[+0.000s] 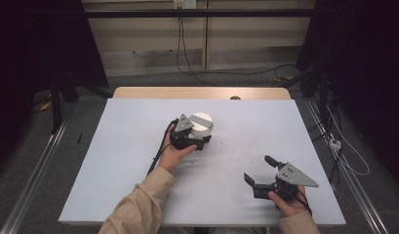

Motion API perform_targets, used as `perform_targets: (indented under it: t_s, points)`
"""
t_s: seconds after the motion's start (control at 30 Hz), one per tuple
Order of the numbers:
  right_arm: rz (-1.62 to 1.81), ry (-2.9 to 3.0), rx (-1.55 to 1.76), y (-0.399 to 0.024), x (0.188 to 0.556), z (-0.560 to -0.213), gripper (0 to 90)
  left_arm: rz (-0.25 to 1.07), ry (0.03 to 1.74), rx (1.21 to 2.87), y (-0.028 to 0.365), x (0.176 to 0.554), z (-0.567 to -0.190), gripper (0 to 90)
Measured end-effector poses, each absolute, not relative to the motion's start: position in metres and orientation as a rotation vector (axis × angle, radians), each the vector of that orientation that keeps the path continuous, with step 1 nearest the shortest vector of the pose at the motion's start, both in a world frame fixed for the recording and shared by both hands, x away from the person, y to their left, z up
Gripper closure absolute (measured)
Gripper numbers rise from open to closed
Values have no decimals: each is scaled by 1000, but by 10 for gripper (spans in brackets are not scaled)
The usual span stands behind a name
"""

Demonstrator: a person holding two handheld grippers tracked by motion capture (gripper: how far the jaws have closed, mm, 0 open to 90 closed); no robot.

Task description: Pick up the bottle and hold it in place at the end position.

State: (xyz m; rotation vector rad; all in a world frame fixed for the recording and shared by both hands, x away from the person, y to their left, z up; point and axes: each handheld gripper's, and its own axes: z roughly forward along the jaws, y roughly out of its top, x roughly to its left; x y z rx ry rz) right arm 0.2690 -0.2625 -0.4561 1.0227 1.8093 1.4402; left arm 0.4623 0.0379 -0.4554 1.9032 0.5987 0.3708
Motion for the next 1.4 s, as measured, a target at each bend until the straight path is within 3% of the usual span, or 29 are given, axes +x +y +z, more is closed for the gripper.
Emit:
perform_targets:
  t_s: [0.83,1.23,1.4]
  points:
    - [1439,1836,1022,-257,270,-458,40,416,588,1967,42,452,-450,148]
    - [1430,1851,1021,-247,277,-458,40,454,670,1952,37,451,-459,119]
    - [1420,1856,1027,-244,281,-456,40,451,650,1954,35,451,-460,179]
